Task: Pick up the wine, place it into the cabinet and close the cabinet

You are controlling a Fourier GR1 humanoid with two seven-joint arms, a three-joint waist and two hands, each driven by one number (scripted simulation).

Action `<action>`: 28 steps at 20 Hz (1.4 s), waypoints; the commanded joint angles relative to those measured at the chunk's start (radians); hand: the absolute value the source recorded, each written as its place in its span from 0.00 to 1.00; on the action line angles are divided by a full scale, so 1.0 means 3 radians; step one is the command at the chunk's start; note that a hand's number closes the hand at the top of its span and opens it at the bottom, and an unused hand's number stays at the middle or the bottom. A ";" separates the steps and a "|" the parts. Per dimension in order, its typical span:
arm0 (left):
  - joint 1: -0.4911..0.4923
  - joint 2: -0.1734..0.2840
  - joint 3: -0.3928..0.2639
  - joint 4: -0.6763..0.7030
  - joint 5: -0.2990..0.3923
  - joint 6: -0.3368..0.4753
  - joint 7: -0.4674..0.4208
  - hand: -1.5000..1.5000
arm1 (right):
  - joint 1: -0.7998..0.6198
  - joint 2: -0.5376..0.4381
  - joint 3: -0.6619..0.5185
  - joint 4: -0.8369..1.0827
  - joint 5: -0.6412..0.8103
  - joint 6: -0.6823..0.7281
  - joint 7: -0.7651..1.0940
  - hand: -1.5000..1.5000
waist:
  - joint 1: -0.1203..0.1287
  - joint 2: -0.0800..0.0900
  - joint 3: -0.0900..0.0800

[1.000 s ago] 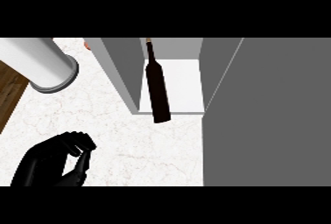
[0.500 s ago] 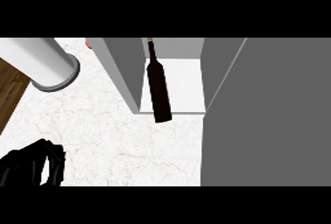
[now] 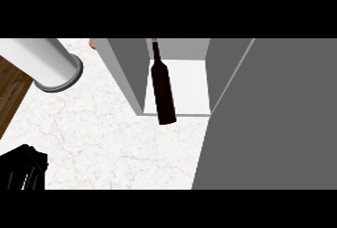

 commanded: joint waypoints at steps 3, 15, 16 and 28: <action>0.0081 -0.0004 0.0181 0.0112 0.0089 -0.0269 -0.0070 1.00 | -0.0838 0.0440 0.0247 -0.0043 -0.0251 -0.0420 0.0677 1.00 | 0.0009 -0.0006 -0.0006; -0.0002 -0.0079 0.0337 0.0253 0.0047 -0.0474 0.0027 1.00 | -0.2732 0.0805 0.0434 0.1296 -0.0342 -0.1672 0.0634 1.00 | 0.0013 -0.0004 -0.0004; 0.0242 -0.0061 0.0423 -0.0026 0.0080 -0.0464 0.0099 1.00 | -0.2637 0.0806 0.0574 0.1134 -0.0290 -0.1774 0.0626 1.00 | 0.0008 -0.0015 -0.0001; 0.0230 -0.0281 0.0505 0.0043 -0.0143 -0.0664 0.0079 1.00 | -0.3681 0.0809 0.0280 0.2478 -0.0941 -0.2267 0.0021 1.00 | 0.0012 -0.0009 -0.0001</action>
